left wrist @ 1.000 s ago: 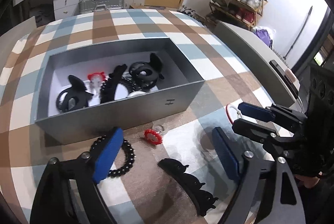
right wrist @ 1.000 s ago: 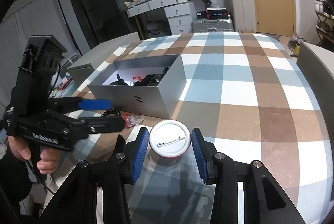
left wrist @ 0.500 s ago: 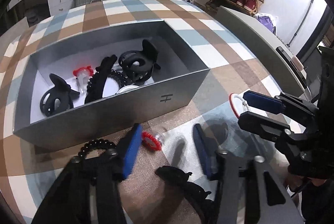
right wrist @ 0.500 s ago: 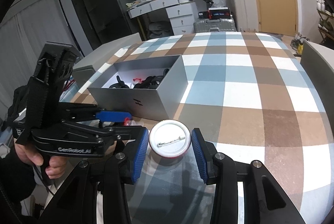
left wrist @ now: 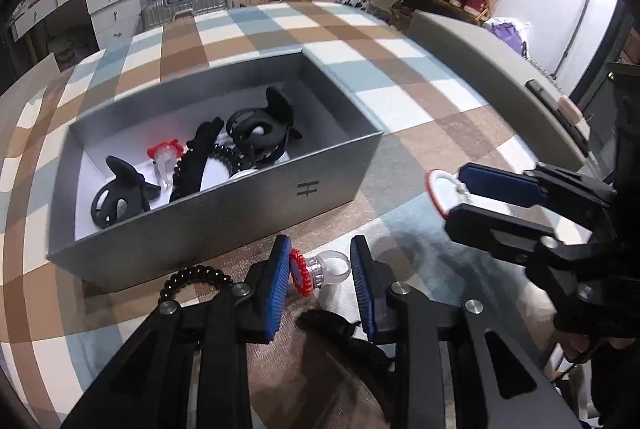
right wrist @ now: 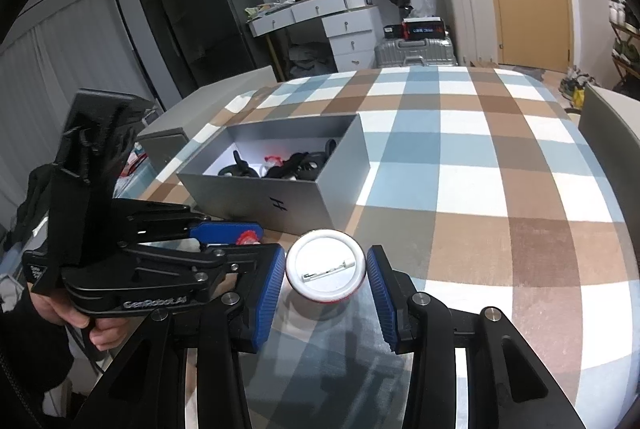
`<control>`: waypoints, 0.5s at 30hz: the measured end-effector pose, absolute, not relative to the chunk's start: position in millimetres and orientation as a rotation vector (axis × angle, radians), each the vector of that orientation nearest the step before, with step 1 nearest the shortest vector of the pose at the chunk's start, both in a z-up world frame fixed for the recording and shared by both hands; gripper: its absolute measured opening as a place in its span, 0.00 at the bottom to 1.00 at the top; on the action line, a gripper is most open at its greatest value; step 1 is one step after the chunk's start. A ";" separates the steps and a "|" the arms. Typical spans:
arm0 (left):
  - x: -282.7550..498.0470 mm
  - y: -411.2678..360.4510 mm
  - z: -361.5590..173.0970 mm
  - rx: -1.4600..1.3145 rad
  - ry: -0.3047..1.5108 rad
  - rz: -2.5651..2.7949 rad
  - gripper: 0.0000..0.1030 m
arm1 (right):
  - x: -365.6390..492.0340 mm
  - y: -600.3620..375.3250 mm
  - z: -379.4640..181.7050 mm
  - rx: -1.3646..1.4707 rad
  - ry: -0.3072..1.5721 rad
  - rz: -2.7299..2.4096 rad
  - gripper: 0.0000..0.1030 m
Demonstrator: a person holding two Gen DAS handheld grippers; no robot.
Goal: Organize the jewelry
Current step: 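Grasp the red-capped clear vial with the left tool while the right tool holds the badge, then carry the badge and vial into the grey box and open both tools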
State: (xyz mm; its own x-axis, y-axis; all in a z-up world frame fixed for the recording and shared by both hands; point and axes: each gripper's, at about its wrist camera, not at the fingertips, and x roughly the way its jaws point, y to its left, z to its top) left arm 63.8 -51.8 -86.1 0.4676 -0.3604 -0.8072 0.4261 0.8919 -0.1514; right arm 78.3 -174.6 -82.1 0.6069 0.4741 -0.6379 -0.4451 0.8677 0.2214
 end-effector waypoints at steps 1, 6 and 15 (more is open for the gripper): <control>62.7 -50.5 -83.4 0.068 0.969 -0.490 0.24 | 78.0 -173.7 -80.5 0.041 0.747 0.533 0.40; 56.4 -39.3 -64.4 0.033 0.956 -0.499 0.24 | 77.0 -165.3 -70.3 0.036 0.733 0.552 0.40; 58.2 -13.5 -34.9 -0.001 0.884 -0.474 0.24 | 89.2 -142.8 -42.9 0.053 0.663 0.629 0.40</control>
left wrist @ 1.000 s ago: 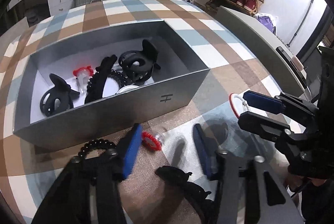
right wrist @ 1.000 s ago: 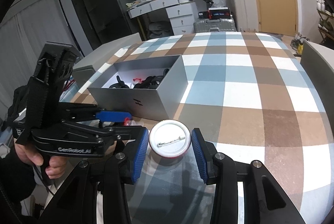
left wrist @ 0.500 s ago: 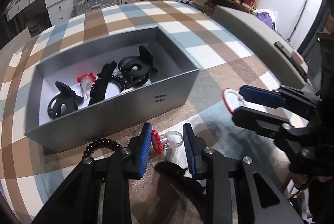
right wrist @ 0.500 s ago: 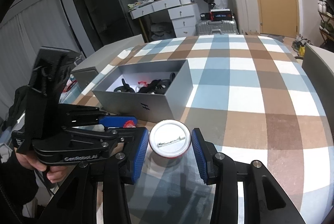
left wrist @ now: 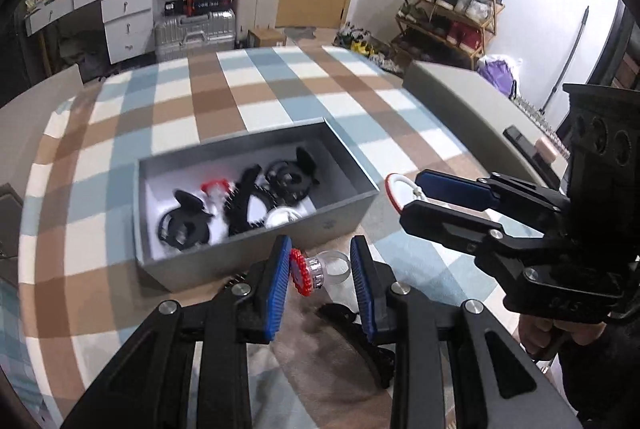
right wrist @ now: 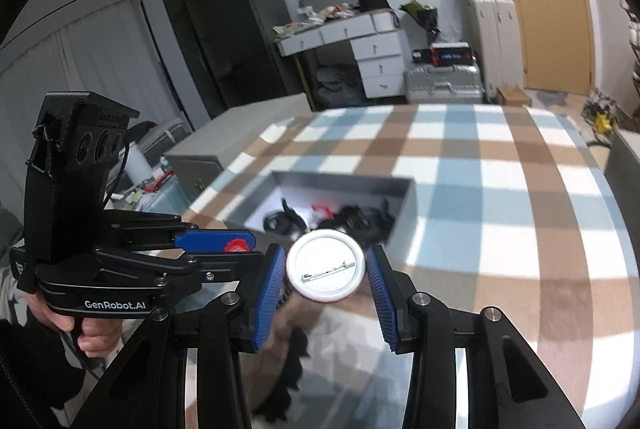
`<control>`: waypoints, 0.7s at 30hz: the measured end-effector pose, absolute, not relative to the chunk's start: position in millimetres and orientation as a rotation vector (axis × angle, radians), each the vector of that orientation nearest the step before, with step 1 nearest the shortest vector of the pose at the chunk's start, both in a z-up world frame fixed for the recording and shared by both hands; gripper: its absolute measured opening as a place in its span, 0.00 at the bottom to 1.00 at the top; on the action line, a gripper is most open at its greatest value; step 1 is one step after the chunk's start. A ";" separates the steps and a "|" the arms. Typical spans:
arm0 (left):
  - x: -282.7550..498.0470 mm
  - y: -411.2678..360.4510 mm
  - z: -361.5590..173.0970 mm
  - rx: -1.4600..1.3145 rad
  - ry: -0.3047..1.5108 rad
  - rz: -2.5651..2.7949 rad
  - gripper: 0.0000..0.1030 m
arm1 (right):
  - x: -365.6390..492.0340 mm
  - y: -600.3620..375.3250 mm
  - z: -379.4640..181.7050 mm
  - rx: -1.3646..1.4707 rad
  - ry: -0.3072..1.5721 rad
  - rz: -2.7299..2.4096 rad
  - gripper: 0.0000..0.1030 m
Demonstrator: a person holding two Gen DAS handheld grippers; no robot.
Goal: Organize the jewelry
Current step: 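Carry the badge and vial into the grey box and open both tools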
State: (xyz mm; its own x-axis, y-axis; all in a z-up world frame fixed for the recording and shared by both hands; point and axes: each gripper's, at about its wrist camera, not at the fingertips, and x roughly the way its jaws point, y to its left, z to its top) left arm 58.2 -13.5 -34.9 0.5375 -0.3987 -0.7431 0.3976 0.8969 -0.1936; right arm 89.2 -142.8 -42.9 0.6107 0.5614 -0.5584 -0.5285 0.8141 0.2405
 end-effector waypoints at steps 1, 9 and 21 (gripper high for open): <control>60.1 -10.7 -33.0 0.001 0.876 -0.457 0.24 | 92.7 -139.3 -40.5 0.053 0.658 0.638 0.40; 86.5 20.2 -25.2 -0.064 0.831 -0.394 0.24 | 123.0 -117.1 -32.7 0.056 0.655 0.673 0.40; 117.7 36.1 -33.4 -0.187 0.802 -0.422 0.24 | 158.0 -97.8 -37.8 0.042 0.666 0.666 0.40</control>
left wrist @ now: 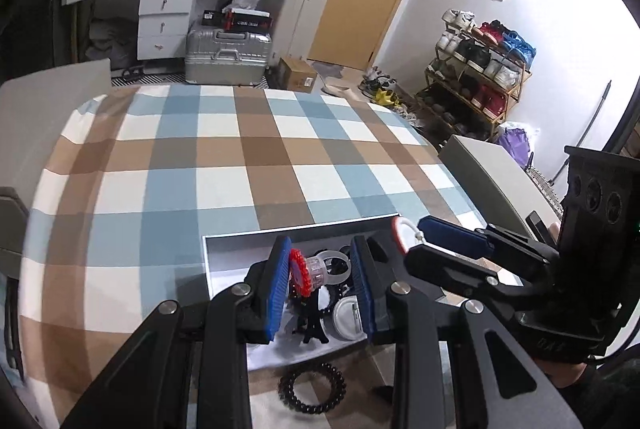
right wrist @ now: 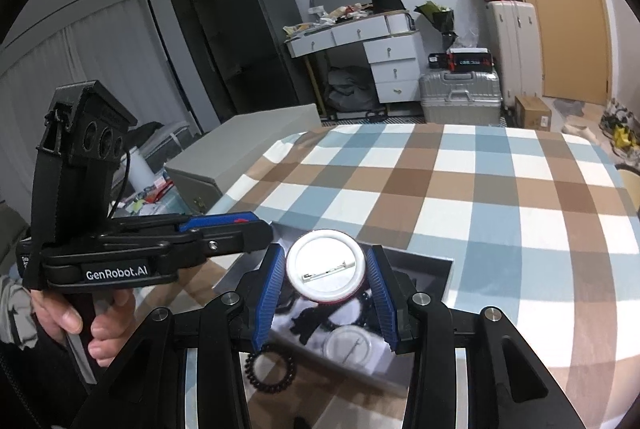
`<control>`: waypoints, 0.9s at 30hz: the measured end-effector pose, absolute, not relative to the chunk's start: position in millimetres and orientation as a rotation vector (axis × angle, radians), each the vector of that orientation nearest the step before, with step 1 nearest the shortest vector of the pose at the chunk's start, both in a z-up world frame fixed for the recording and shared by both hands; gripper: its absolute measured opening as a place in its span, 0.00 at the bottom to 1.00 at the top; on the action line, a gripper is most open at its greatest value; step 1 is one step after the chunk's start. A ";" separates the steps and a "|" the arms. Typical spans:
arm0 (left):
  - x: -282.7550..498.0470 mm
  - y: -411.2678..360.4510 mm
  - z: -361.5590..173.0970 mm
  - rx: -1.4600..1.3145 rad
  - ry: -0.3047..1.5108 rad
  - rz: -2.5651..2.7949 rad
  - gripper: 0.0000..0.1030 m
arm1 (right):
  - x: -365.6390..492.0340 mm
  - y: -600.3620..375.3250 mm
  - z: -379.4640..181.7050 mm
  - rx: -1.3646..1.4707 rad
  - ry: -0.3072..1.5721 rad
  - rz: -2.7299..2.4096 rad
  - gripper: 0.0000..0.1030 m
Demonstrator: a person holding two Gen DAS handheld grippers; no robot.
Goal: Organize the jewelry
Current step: 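Carry the badge and vial into the grey box and open both tools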
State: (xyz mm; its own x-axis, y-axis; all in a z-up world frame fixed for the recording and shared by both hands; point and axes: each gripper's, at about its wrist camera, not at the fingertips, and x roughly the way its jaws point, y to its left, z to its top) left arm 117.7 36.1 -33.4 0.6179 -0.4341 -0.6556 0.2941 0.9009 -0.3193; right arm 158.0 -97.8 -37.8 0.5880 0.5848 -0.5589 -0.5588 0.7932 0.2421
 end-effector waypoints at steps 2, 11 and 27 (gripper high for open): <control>122.3 35.6 -37.4 -0.189 0.814 -0.421 0.24 | 159.7 -93.6 -39.8 0.023 0.667 0.665 0.40; 133.4 34.4 -52.3 -0.201 0.861 -0.438 0.24 | 169.6 -90.2 -59.8 -0.001 0.683 0.676 0.40; 139.8 37.2 -58.8 -0.222 0.901 -0.388 0.58 | 170.4 -103.9 -70.3 0.049 0.691 0.662 0.64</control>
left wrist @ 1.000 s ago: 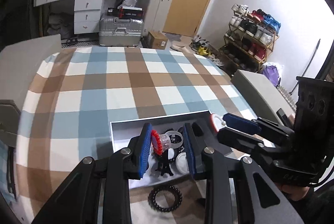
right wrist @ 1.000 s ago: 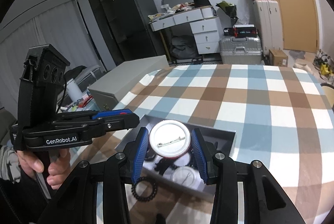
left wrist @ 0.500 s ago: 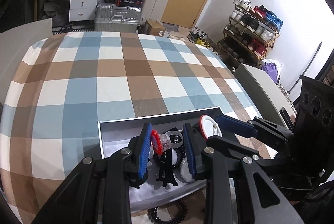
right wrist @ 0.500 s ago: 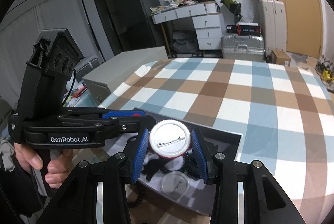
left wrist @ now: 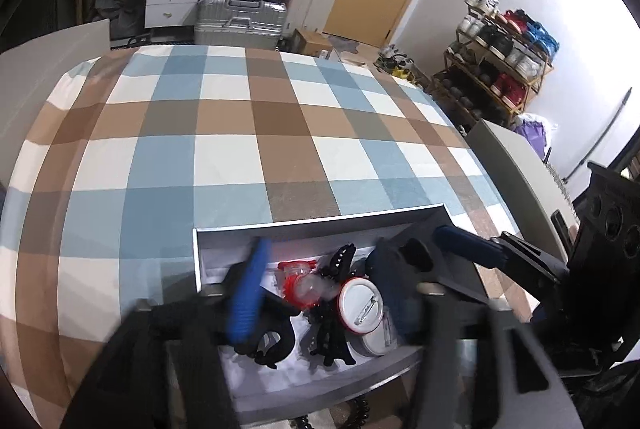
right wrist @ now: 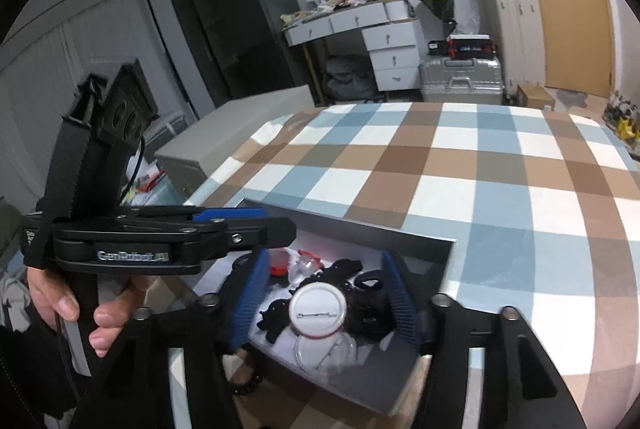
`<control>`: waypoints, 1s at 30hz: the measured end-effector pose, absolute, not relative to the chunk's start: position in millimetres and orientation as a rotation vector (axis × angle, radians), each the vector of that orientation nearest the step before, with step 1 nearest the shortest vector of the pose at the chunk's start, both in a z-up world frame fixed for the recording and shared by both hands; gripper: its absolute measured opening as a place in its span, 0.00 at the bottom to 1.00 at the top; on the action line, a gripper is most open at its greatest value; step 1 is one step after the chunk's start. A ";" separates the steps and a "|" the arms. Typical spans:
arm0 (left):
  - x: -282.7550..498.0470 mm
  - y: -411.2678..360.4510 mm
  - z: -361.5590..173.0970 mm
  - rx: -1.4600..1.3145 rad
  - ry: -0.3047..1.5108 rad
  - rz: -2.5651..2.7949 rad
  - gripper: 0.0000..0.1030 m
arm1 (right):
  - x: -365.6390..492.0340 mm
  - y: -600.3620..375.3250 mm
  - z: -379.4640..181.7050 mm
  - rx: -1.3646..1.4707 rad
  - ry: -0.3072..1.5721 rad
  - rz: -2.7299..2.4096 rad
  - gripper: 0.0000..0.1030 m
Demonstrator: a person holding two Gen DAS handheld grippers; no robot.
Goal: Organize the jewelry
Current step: 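Carry the badge and vial into the grey box and open both tools, then withdraw both open tools from the box toward the hair tie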
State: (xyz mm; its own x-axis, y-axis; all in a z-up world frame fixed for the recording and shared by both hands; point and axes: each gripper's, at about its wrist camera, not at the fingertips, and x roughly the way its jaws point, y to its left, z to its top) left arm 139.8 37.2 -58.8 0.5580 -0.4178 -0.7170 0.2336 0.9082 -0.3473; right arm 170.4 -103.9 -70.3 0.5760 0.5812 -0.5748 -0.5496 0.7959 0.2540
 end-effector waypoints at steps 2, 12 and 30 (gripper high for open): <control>135.1 38.3 -55.1 -0.228 0.882 -0.377 0.62 | 165.1 -108.8 -66.3 0.049 0.677 0.654 0.67; 110.3 41.2 -44.8 -0.188 0.859 -0.320 0.64 | 116.1 -121.0 -47.5 -0.006 0.583 0.669 0.93; 58.6 44.9 -32.8 -0.051 0.720 -0.136 0.79 | 65.6 -120.3 -39.4 -0.032 0.583 0.670 0.93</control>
State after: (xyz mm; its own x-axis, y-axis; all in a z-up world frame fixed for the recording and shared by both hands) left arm 58.6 44.9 -32.8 0.7435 -0.1418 -0.6535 0.1068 0.9899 -0.0933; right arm 65.6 -120.3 -39.4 0.6307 0.5764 -0.5196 -0.5938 0.7895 0.1550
